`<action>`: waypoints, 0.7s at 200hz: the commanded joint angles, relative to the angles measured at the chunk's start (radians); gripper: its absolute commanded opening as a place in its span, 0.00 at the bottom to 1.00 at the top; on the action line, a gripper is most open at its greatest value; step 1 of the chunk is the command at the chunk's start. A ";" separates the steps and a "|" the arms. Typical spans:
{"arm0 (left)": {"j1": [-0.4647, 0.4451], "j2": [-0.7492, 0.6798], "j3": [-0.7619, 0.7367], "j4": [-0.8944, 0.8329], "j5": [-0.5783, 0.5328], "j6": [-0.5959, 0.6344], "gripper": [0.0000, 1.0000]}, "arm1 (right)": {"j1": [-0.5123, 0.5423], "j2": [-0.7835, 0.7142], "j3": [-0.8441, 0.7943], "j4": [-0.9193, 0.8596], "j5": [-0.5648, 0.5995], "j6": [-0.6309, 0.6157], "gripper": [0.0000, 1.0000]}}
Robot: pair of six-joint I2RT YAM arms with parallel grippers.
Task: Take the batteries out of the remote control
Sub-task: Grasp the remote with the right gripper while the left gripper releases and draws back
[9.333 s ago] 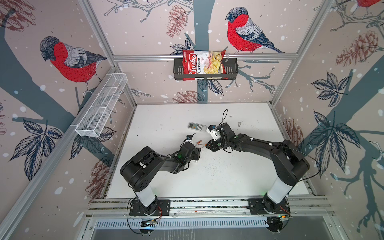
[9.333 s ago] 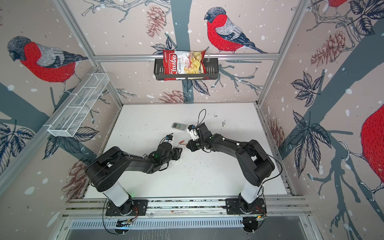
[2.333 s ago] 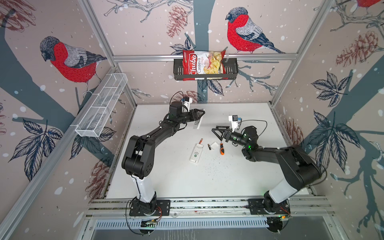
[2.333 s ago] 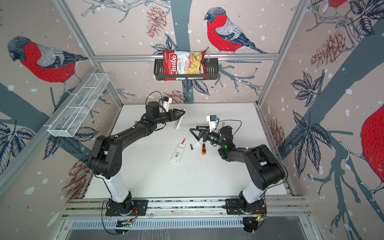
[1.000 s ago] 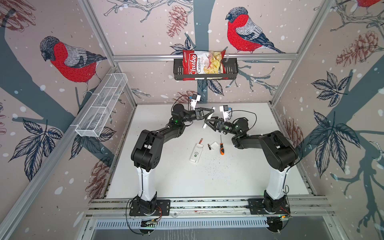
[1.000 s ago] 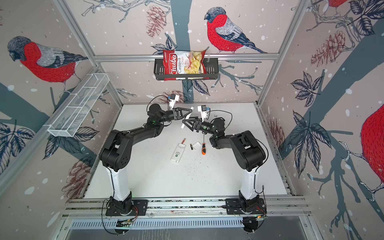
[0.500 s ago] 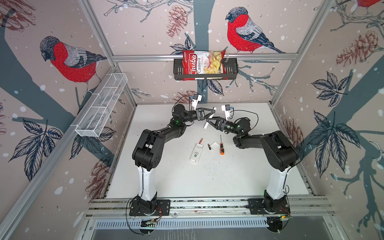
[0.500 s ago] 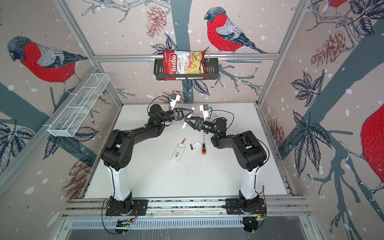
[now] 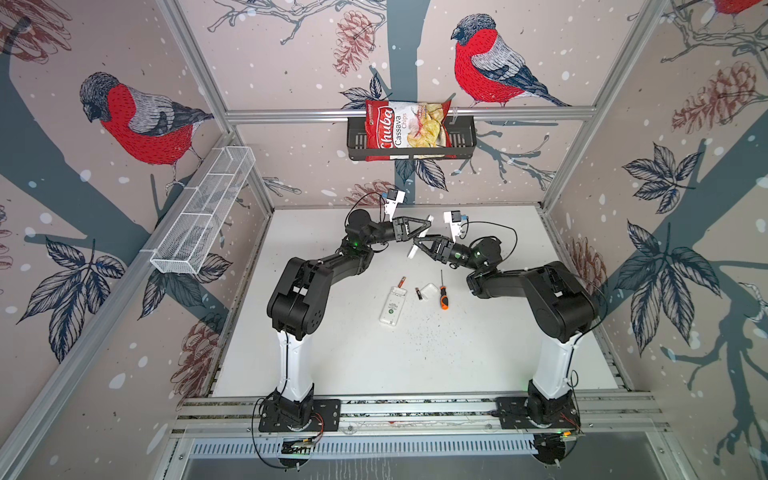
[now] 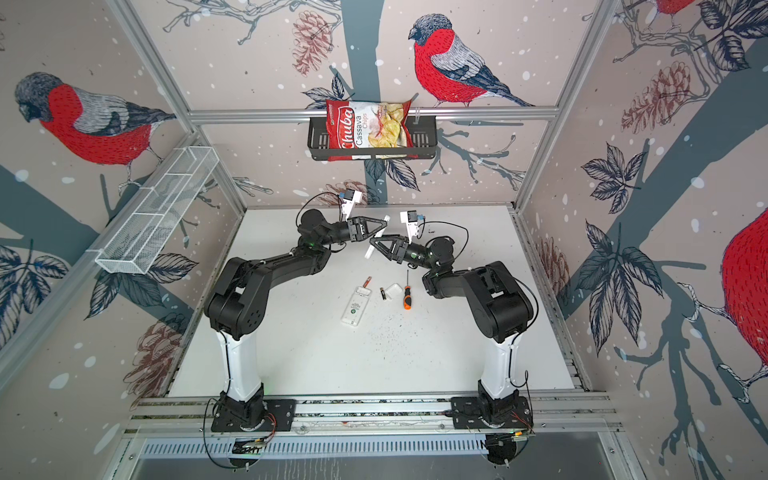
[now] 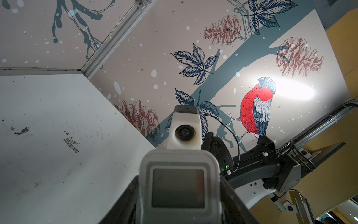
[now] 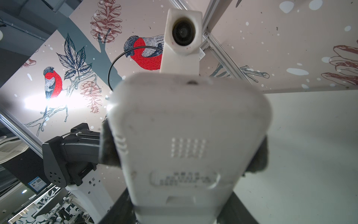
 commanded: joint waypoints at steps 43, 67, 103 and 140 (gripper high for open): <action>0.004 -0.056 -0.013 -0.137 -0.031 0.117 0.97 | 0.000 -0.051 -0.031 -0.059 -0.005 -0.112 0.31; 0.024 -0.084 -0.030 -0.199 -0.088 0.164 0.98 | -0.002 -0.088 -0.058 -0.146 -0.009 -0.177 0.31; 0.084 -0.204 -0.149 -0.274 -0.290 0.225 0.98 | -0.009 -0.181 -0.053 -0.533 0.032 -0.393 0.31; 0.094 -0.435 -0.324 -0.481 -0.653 0.380 0.97 | 0.041 -0.190 0.202 -1.299 0.261 -0.776 0.30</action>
